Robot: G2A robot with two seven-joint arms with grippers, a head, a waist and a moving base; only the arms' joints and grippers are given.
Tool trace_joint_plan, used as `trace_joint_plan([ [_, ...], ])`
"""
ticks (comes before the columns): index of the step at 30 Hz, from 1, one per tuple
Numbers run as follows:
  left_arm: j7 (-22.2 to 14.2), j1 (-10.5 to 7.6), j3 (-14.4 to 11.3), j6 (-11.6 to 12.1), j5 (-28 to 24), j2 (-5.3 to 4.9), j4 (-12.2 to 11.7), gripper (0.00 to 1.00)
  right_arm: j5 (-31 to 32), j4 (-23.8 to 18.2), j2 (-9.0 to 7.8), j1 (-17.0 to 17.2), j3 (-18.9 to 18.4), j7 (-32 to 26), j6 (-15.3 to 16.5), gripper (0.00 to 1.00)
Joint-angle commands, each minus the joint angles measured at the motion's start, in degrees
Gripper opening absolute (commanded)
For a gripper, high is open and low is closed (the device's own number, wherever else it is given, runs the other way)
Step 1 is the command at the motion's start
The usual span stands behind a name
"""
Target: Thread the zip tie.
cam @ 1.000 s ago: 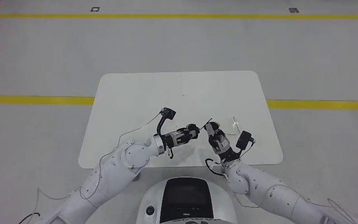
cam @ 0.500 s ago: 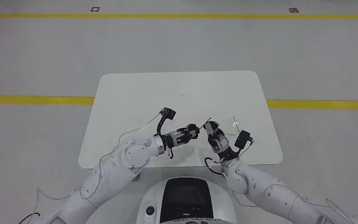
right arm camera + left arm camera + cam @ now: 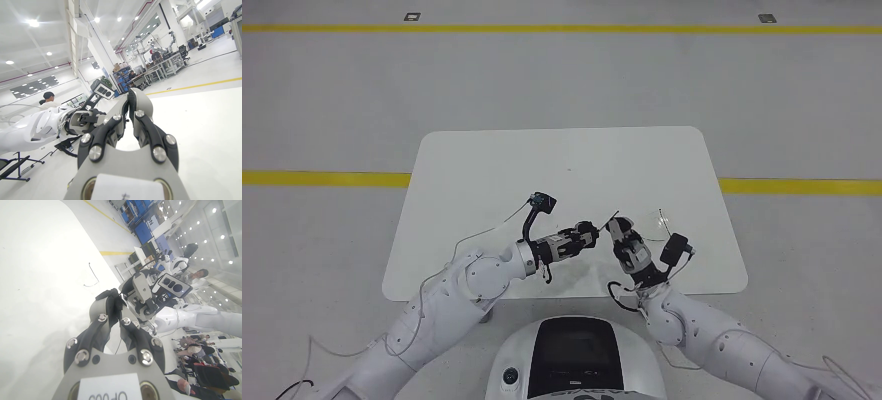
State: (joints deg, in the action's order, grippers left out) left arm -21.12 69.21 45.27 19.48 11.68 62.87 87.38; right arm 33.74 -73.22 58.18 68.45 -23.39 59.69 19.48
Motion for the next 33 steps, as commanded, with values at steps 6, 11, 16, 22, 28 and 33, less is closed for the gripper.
trace_joint_plan([
  [6,0.00,0.00,0.00,0.00,0.00,0.00,0.00,0.00,0.29,0.38,-0.05,0.45,-0.41,-0.52,0.00,0.00],
  [11,0.00,0.00,0.00,0.00,0.00,0.00,0.00,0.00,0.48,-0.32,-0.12,0.86,-0.78,0.56,0.00,0.00],
  [16,0.00,0.00,0.00,0.00,0.00,0.00,0.00,0.00,1.62,-1.49,-0.47,0.97,-0.59,1.75,0.00,0.00],
  [22,0.00,0.00,0.00,0.00,0.00,0.00,0.00,0.00,1.83,-1.94,-0.85,0.93,-0.31,2.26,0.00,0.00],
  [28,0.00,0.00,0.00,0.00,0.00,0.00,0.00,0.00,1.18,-1.91,-0.94,0.67,-0.08,2.18,0.00,0.00],
  [33,0.00,0.00,0.00,0.00,0.00,0.00,0.00,0.00,0.66,-1.78,-0.87,0.29,0.21,1.98,0.00,0.00],
])
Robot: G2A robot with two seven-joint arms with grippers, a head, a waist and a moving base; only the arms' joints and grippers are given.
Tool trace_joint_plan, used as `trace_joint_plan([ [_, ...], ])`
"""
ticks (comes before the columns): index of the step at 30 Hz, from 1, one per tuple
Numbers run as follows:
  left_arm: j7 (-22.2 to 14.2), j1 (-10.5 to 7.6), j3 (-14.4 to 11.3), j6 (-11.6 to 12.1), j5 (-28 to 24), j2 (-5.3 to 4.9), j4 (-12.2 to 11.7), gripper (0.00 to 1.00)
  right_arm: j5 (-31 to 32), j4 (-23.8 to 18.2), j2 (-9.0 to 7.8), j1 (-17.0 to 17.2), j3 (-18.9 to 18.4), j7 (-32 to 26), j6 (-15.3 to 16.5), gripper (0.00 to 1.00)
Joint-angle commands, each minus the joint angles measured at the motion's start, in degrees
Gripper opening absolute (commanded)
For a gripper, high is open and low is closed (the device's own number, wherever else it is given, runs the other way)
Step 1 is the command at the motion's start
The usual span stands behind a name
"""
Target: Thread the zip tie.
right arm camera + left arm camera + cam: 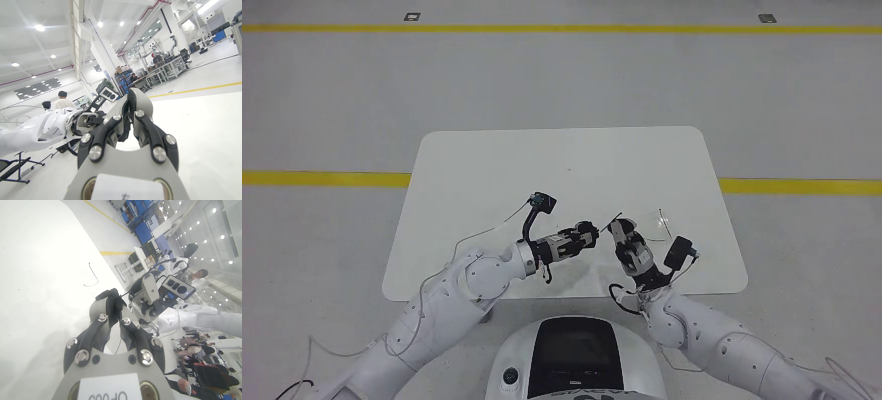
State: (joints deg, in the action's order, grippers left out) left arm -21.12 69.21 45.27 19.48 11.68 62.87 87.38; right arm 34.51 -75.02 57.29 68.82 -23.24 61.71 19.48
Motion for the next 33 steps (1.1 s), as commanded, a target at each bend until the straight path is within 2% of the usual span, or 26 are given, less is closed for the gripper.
trace_joint_plan([
  [1,0.00,0.00,0.00,0.00,0.00,0.00,0.00,0.00,-0.19,0.03,0.03,-0.15,0.10,-0.08,0.00,0.00],
  [33,0.00,0.00,0.00,0.00,0.00,0.00,0.00,0.00,-0.62,1.48,0.65,-1.02,0.78,-0.96,0.00,0.00],
])
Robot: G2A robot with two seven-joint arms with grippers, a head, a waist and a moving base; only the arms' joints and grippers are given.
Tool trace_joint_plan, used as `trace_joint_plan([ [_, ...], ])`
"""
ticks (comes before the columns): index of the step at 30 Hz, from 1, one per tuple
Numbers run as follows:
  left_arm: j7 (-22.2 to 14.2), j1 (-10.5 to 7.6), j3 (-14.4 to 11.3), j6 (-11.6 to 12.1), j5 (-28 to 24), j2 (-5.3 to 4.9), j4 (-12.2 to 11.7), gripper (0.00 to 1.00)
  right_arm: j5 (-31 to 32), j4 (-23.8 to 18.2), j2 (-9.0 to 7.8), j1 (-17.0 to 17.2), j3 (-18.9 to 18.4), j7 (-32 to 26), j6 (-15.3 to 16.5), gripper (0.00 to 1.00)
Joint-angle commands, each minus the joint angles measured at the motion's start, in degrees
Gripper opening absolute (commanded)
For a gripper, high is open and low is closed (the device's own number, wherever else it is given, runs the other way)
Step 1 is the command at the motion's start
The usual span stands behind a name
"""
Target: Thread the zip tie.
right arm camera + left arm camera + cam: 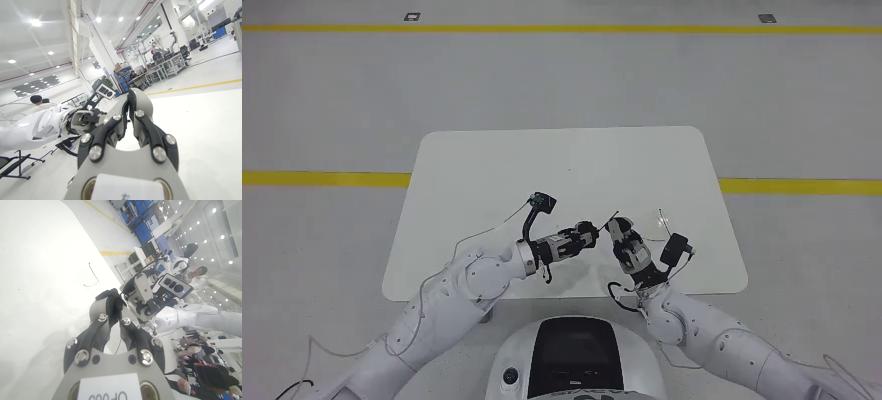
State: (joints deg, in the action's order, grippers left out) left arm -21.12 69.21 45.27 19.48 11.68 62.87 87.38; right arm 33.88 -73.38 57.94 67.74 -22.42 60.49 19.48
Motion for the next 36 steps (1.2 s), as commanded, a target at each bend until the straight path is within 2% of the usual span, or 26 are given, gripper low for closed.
trace_joint_plan([
  [1,0.00,0.00,0.00,0.00,0.00,0.00,0.00,0.00,0.16,-0.38,-0.02,0.12,-0.04,0.54,0.00,0.00],
  [20,0.00,0.00,0.00,0.00,0.00,0.00,0.00,0.00,1.20,-1.08,-0.33,0.35,-0.24,2.07,0.00,0.00],
  [36,0.00,0.00,0.00,0.00,0.00,0.00,0.00,0.00,0.09,-0.55,-0.19,0.09,0.04,1.15,0.00,0.00],
])
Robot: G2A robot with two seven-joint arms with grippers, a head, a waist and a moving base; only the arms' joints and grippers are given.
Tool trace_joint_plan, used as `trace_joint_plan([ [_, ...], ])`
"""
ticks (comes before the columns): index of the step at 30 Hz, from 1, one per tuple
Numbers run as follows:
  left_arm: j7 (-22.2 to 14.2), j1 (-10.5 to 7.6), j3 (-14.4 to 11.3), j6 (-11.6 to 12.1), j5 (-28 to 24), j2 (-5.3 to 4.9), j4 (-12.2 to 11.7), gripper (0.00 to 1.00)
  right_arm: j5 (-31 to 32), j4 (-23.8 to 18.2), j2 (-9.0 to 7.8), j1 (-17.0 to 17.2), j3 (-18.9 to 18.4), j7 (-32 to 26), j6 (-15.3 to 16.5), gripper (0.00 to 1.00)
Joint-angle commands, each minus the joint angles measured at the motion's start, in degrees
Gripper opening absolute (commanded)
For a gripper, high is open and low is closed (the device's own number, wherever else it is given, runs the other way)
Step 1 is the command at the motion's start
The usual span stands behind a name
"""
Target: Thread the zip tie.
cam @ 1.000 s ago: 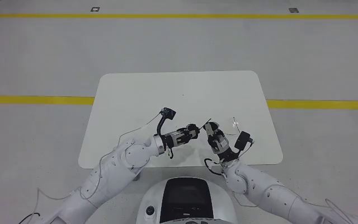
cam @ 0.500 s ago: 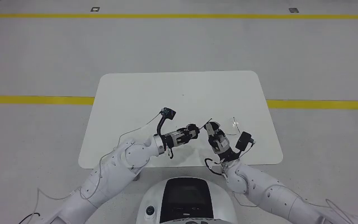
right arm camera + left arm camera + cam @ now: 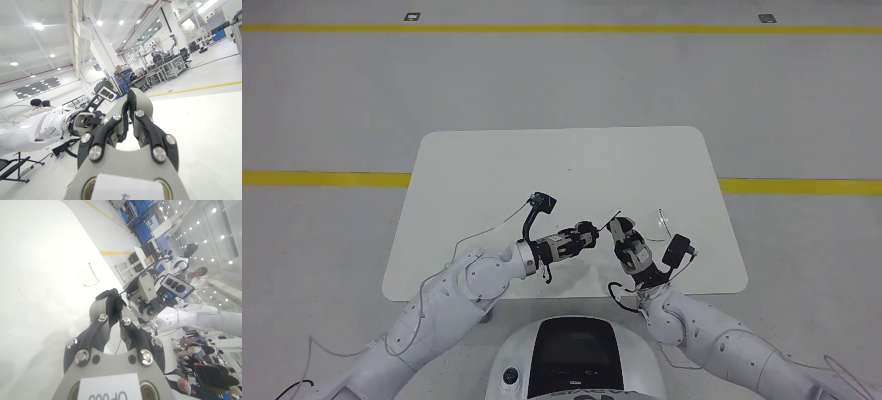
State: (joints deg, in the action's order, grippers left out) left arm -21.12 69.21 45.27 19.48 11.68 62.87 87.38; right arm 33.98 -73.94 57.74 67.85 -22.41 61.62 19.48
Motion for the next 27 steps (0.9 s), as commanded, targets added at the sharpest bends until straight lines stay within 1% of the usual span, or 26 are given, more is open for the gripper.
trace_joint_plan([
  [1,0.00,0.00,0.00,0.00,0.00,0.00,0.00,0.00,0.00,0.02,0.02,-0.04,0.05,0.04,0.00,0.00],
  [11,0.00,0.00,0.00,0.00,0.00,0.00,0.00,0.00,0.21,-0.19,-0.09,-0.19,0.33,0.52,0.00,0.00],
  [27,0.00,0.00,0.00,0.00,0.00,0.00,0.00,0.00,-0.81,0.68,0.24,-0.64,0.71,-0.67,0.00,0.00],
])
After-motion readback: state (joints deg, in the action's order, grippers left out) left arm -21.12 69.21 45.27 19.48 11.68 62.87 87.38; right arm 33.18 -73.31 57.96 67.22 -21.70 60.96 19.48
